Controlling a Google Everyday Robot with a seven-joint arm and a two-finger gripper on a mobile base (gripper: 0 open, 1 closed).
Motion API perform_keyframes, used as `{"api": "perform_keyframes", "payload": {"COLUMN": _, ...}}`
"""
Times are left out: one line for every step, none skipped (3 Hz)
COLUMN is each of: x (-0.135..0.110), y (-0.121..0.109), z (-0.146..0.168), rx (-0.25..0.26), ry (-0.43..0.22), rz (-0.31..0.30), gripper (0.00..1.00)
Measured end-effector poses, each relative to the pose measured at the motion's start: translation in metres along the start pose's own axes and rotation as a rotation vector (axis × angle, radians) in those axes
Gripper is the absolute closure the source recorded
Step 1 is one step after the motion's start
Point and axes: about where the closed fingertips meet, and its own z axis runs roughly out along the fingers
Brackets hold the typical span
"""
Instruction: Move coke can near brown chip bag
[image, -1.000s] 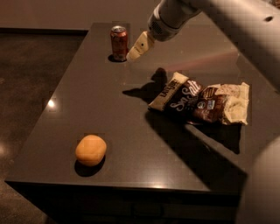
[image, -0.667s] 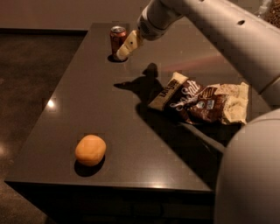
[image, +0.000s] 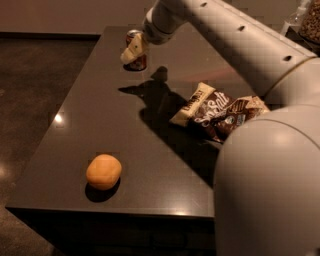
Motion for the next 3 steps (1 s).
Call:
{"api": "perform_keyframes", "payload": {"x": -0.013, "y": -0.004, "z": 0.02, "rx": 0.02, "ry": -0.007, "rz": 0.016, "gripper": 0.0}}
{"api": "perform_keyframes", "payload": {"x": -0.022, "y": -0.011, "z": 0.037, "rx": 0.034, "ry": -0.01, "rz": 0.038, "gripper": 0.0}}
{"api": "perform_keyframes", "payload": {"x": -0.032, "y": -0.018, "z": 0.051, "rx": 0.044, "ry": -0.017, "rz": 0.065, "gripper": 0.0}}
